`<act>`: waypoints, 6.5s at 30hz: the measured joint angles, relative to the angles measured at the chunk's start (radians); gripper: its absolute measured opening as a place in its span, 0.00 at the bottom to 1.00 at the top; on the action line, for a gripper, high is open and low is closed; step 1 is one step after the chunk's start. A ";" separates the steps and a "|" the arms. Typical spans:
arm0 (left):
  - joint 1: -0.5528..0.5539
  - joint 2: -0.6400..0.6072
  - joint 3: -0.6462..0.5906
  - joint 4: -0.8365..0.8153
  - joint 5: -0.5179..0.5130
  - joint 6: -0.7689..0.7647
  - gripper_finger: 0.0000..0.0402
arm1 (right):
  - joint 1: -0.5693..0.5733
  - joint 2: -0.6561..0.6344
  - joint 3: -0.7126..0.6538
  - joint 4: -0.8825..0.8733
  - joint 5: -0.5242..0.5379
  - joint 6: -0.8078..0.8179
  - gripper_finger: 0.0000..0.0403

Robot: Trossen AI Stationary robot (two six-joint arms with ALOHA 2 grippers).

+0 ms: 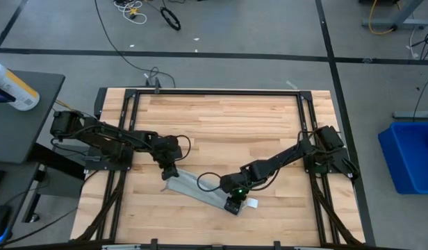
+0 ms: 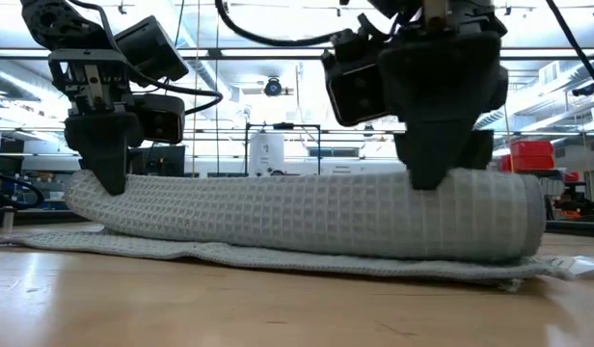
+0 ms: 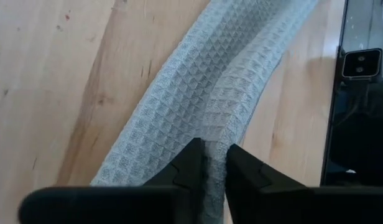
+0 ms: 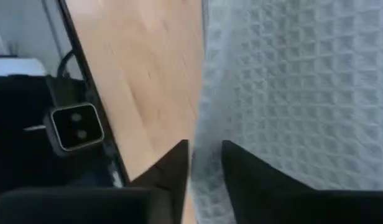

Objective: Fold microfiber towels
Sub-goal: Fold the grey towel

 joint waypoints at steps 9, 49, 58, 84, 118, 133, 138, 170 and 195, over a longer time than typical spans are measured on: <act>0.000 0.000 0.000 0.007 0.036 -0.065 0.39 | -0.002 0.000 -0.001 -0.018 -0.010 0.001 0.55; -0.101 -0.284 0.007 0.118 -0.087 -0.489 0.45 | -0.075 -0.014 -0.001 -0.169 -0.066 -0.022 0.62; -0.143 -0.150 0.006 -0.134 -0.137 -0.385 0.45 | -0.038 -0.021 -0.001 -0.179 -0.067 0.010 0.55; -0.132 -0.283 -0.181 -0.236 -0.050 -0.278 0.45 | 0.130 -0.101 -0.042 -0.210 0.158 0.268 0.61; -0.054 -0.220 -0.178 -0.175 -0.091 -0.232 0.41 | 0.099 -0.099 -0.274 0.272 0.340 0.533 0.65; -0.048 -0.215 -0.160 -0.233 -0.189 -0.256 0.01 | 0.121 -0.099 -0.274 0.277 0.359 0.566 0.66; -0.049 -0.214 -0.161 -0.158 -0.163 -0.288 0.01 | 0.122 -0.099 -0.275 0.285 0.366 0.566 0.63; -0.049 -0.214 -0.161 -0.164 -0.184 -0.285 0.00 | -0.037 -0.098 -0.027 0.315 0.400 0.411 0.02; -0.055 -0.099 -0.156 -0.040 -0.126 -0.280 0.00 | -0.206 0.189 0.361 0.206 0.245 0.273 0.02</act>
